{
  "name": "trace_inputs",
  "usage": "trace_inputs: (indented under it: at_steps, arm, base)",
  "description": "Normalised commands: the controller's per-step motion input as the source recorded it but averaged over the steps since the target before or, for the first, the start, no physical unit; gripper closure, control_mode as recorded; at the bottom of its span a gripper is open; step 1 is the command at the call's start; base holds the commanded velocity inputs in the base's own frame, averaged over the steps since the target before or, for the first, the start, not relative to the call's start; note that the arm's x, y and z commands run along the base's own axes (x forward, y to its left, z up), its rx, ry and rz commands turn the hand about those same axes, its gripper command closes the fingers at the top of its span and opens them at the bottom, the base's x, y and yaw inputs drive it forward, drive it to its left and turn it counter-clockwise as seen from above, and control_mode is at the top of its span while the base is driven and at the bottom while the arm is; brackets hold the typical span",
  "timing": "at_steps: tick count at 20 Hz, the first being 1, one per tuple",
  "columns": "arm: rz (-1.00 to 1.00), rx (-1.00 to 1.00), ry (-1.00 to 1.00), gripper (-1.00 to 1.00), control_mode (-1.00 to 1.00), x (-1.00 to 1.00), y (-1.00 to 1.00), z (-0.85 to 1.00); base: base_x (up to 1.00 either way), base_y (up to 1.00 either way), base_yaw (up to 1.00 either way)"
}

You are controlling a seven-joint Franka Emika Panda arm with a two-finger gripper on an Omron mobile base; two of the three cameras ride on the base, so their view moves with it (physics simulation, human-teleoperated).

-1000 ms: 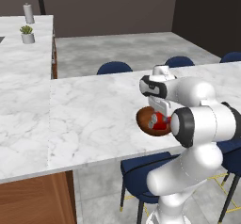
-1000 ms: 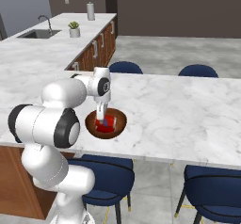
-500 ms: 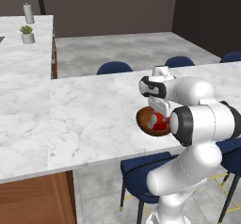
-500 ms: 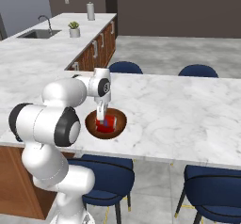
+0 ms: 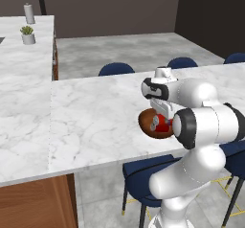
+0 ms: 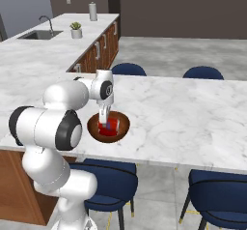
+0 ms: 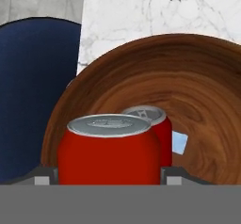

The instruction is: Open the fridge, grab two sodas, and place both sodas inside the bowl with ice on the dining counter.

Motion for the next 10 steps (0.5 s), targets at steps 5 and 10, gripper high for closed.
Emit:
trace_inputs:
  at_steps: [5, 10]
  arm:
    - [0.0, 0.0, -0.05, -1.0, -1.0, 0.0, 0.0, -0.13]
    - [0.0, 0.0, -0.09, -1.0, -1.0, -0.12, 0.0, -0.02]
  base:
    - [0.0, 0.0, 0.0]
    - [0.0, 0.0, 0.0]
